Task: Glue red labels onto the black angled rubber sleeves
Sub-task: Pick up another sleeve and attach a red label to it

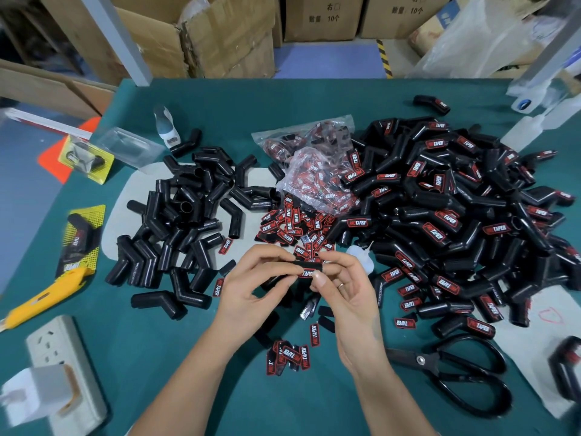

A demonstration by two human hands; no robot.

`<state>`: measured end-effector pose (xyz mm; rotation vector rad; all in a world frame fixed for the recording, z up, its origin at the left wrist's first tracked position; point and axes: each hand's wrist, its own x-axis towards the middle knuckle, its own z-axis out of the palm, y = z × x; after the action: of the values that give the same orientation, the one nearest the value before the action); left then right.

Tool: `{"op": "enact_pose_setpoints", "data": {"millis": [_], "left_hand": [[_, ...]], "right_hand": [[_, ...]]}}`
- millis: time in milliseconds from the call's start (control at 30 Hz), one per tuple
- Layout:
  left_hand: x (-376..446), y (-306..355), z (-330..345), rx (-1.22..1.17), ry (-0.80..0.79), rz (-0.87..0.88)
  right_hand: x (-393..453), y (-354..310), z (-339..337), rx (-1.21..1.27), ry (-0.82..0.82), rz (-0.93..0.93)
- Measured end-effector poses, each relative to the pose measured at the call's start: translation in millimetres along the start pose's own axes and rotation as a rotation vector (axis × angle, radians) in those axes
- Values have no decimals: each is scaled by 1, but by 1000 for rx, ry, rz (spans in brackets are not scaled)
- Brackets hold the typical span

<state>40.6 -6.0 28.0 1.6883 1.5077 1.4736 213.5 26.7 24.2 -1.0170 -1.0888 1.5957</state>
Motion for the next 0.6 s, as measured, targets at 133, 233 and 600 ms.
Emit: {"op": "enact_pose_setpoints", "data": {"millis": [133, 233, 600], "left_hand": [[-1, 0, 4, -132, 35, -134], [-3, 2, 8, -285, 68, -211], [-2, -1, 3, -167, -85, -168]], "right_hand": [[-6, -2, 3, -38, 61, -101], [-6, -1, 3, -87, 115, -149], [1, -4, 3, -137, -14, -40]]}}
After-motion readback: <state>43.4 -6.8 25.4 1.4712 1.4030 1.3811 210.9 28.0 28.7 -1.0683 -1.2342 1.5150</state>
